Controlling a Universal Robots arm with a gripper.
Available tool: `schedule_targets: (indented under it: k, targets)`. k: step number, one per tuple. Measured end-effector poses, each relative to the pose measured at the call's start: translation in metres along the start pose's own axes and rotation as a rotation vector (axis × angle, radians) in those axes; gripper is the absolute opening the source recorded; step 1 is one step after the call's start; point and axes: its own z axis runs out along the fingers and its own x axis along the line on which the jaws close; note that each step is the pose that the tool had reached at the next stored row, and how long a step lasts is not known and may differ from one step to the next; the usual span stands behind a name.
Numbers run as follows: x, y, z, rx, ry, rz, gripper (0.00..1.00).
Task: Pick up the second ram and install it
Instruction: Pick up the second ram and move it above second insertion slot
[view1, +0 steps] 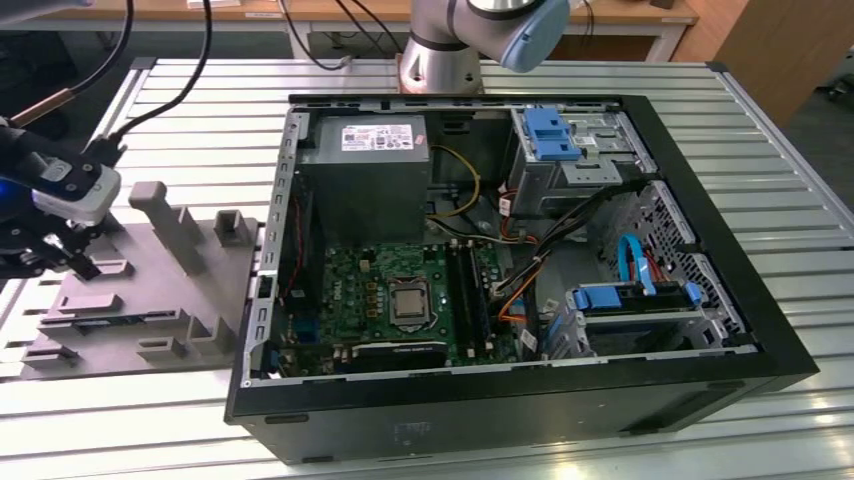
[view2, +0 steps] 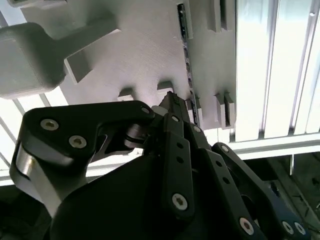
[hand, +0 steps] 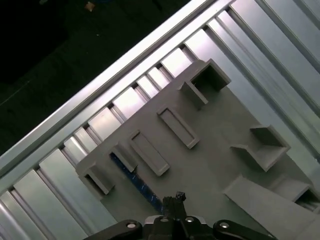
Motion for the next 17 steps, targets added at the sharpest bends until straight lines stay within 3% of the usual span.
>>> schedule_targets:
  k: [17]
  targets:
    - [0.0002,-0.0004,0.0085,-0.0079,0.0135,-0.309,0.11]
